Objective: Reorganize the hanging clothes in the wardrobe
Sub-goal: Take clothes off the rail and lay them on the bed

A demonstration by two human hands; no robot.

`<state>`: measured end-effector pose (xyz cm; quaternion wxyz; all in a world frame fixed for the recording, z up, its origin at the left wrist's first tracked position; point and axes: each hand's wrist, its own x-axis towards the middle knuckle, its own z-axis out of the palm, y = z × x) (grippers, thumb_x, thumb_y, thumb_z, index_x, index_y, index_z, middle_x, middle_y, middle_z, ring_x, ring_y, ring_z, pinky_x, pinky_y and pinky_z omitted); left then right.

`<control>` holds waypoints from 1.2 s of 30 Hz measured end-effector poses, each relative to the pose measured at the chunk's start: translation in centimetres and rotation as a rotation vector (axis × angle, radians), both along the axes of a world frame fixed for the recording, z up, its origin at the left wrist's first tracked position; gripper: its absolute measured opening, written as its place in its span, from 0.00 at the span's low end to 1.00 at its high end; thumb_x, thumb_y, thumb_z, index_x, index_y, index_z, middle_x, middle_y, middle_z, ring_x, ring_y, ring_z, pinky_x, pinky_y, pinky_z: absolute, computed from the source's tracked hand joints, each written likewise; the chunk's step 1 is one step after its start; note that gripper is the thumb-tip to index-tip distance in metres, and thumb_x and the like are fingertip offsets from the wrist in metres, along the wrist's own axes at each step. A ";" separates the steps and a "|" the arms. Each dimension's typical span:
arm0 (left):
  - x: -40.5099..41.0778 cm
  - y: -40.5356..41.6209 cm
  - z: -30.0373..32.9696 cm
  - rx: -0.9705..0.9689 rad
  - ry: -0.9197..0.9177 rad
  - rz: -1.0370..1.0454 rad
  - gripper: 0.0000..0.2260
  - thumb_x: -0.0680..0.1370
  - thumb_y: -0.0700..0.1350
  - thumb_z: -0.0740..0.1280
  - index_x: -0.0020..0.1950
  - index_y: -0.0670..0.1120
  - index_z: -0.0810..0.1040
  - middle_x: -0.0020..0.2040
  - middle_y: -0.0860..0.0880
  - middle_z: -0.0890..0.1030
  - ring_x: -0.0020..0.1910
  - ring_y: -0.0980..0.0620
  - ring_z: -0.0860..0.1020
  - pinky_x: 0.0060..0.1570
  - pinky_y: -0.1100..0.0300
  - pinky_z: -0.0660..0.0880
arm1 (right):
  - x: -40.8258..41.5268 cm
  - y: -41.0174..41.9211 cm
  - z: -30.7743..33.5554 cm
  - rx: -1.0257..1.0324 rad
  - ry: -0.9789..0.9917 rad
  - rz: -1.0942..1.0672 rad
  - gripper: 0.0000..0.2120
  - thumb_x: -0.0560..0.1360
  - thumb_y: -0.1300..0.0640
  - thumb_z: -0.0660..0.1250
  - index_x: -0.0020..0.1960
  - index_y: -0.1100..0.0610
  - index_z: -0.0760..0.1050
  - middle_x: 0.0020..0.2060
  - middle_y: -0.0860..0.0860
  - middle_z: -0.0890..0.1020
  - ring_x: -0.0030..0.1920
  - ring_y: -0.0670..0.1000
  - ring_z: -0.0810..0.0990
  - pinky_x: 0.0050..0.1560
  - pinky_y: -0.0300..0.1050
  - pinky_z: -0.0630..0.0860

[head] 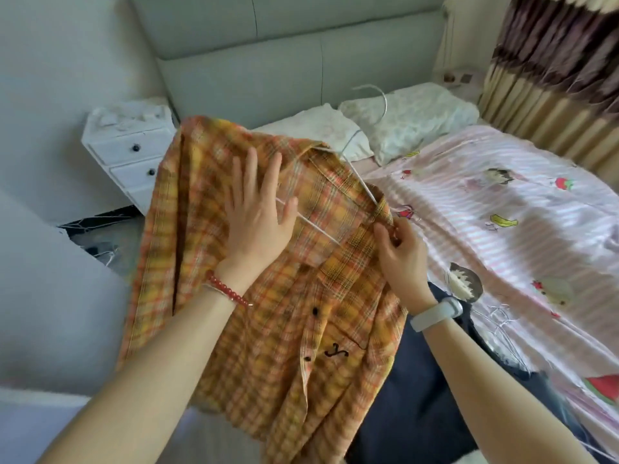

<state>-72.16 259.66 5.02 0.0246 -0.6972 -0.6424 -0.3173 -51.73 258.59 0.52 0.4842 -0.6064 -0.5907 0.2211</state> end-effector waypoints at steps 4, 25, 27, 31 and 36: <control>4.6 3.7 -7.3 -0.346 -0.013 -0.052 0.30 0.79 0.55 0.58 0.76 0.51 0.47 0.77 0.45 0.45 0.75 0.44 0.44 0.71 0.41 0.45 | 4.7 8.9 -3.4 -0.115 0.051 -0.102 0.09 0.77 0.52 0.61 0.42 0.56 0.68 0.25 0.47 0.69 0.24 0.43 0.67 0.28 0.39 0.64; 13.3 -4.4 -29.0 -0.832 -0.156 -0.106 0.09 0.77 0.44 0.65 0.48 0.39 0.79 0.63 0.45 0.74 0.60 0.47 0.74 0.55 0.57 0.71 | 10.1 2.1 -25.4 -0.764 0.198 -0.013 0.09 0.77 0.56 0.57 0.46 0.52 0.76 0.36 0.45 0.78 0.36 0.40 0.75 0.37 0.34 0.68; 10.6 -3.0 -27.7 -0.899 -0.286 -0.048 0.07 0.79 0.44 0.62 0.46 0.43 0.77 0.47 0.49 0.79 0.45 0.49 0.77 0.44 0.59 0.70 | 8.9 1.7 -24.2 -0.727 0.191 0.095 0.12 0.78 0.57 0.55 0.57 0.53 0.75 0.45 0.46 0.81 0.45 0.43 0.77 0.45 0.37 0.71; 5.6 0.7 -25.6 -0.853 -0.407 0.151 0.10 0.81 0.40 0.54 0.56 0.42 0.73 0.50 0.52 0.73 0.48 0.53 0.71 0.48 0.64 0.65 | 6.1 1.0 -24.2 -0.575 -0.298 0.413 0.11 0.77 0.60 0.57 0.54 0.61 0.74 0.49 0.55 0.79 0.54 0.55 0.75 0.51 0.50 0.72; 1.4 4.6 -24.3 -0.759 -0.261 0.146 0.13 0.77 0.60 0.57 0.51 0.51 0.67 0.45 0.53 0.74 0.45 0.49 0.72 0.43 0.55 0.66 | 3.9 1.3 -26.8 -0.581 -0.794 0.703 0.29 0.76 0.47 0.58 0.71 0.59 0.58 0.72 0.54 0.60 0.74 0.55 0.53 0.72 0.56 0.47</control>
